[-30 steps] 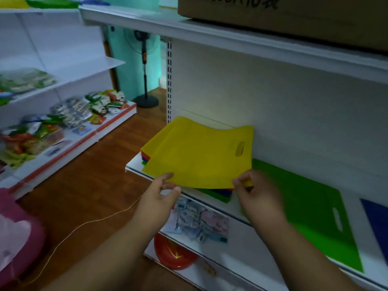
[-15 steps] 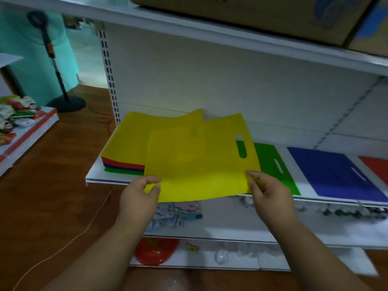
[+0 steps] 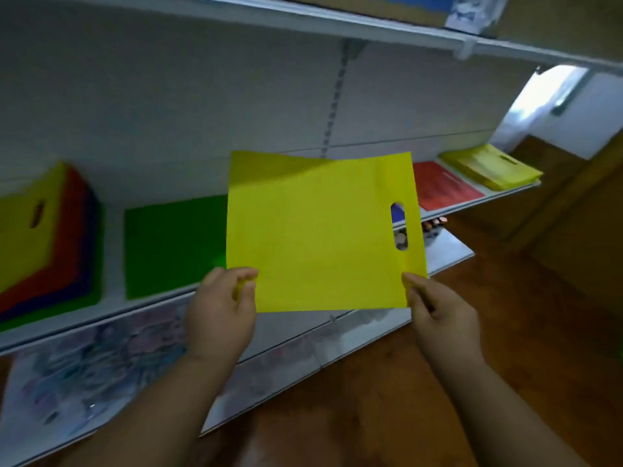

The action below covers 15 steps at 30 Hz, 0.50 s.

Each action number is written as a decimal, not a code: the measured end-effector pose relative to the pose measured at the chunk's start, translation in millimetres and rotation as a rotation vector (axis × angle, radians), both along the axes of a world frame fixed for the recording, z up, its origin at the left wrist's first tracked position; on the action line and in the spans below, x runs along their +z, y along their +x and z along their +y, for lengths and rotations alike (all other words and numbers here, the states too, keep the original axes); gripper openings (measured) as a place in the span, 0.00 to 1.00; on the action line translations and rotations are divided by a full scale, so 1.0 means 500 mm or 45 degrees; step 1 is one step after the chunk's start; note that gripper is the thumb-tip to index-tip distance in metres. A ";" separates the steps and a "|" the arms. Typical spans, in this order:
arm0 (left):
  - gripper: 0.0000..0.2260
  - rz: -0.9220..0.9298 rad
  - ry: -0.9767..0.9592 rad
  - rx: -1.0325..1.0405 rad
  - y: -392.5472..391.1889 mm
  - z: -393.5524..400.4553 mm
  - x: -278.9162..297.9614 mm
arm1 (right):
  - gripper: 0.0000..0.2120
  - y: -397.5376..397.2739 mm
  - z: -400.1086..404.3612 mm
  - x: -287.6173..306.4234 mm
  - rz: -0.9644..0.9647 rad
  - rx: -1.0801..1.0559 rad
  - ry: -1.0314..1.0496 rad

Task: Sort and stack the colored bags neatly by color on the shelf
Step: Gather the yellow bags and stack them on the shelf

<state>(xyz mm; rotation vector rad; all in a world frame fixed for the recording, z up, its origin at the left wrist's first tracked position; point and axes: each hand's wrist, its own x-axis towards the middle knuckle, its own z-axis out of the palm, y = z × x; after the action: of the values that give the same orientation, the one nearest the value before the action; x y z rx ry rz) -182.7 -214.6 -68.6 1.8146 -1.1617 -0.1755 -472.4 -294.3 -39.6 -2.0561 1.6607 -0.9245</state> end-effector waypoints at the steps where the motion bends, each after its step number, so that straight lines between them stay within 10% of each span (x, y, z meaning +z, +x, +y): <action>1: 0.10 0.007 0.011 -0.045 -0.050 -0.034 -0.003 | 0.13 -0.052 -0.019 0.001 0.002 -0.035 0.001; 15: 0.11 0.023 0.062 -0.390 -0.515 -0.405 -0.008 | 0.13 -0.530 -0.310 -0.017 -0.039 -0.375 -0.051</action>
<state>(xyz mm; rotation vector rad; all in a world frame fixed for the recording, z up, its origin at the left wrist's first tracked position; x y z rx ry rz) -440.4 -417.0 -72.5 1.6642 -1.4294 -0.3988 -737.5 -449.1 -48.2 -1.8414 1.9779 -1.0830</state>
